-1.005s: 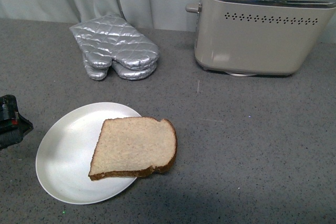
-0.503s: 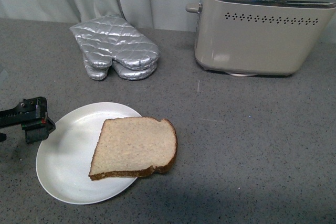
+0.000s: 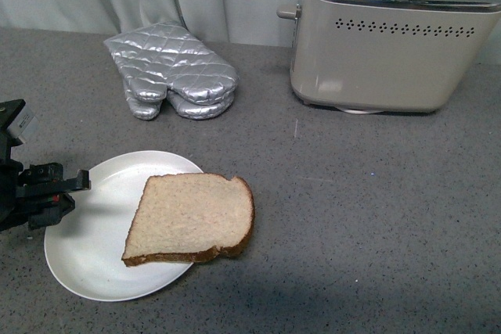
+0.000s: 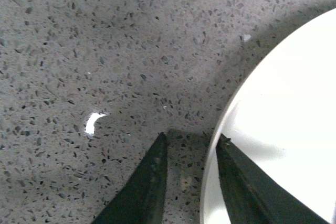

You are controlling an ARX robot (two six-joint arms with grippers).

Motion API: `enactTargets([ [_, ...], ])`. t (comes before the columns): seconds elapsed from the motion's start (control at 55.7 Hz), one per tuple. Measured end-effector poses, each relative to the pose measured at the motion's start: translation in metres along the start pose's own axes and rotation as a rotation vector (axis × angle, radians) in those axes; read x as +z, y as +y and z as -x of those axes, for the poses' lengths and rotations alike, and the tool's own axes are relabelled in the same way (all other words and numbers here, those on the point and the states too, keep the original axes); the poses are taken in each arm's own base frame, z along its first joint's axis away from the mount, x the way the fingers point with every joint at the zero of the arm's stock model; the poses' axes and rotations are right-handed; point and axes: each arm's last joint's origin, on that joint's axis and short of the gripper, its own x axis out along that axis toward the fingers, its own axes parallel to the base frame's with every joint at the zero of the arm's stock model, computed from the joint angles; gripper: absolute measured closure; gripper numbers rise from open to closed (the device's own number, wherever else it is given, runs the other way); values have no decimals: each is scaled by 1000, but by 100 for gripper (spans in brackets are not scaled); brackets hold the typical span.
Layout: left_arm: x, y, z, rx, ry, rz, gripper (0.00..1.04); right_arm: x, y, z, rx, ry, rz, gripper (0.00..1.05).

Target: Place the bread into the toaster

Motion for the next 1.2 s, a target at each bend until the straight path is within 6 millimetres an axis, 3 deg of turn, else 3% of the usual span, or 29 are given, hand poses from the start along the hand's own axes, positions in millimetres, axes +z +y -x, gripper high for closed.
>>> enactTargets([
  [0.126,0,-5,1,-47,17,36,102,0,0,0,0,0,0,10],
  [0.305,-1,-16,5,-90,22,65,102,0,0,0,0,0,0,10],
  [0.556,4,-46,21,-197,-3,165,102,0,0,0,0,0,0,10],
  [0.7,13,-74,20,-272,-10,180,102,0,0,0,0,0,0,10],
  [0.862,28,-120,6,-327,-8,161,102,0,0,0,0,0,0,10],
  [1.203,32,-199,-24,-404,56,101,102,0,0,0,0,0,0,10],
])
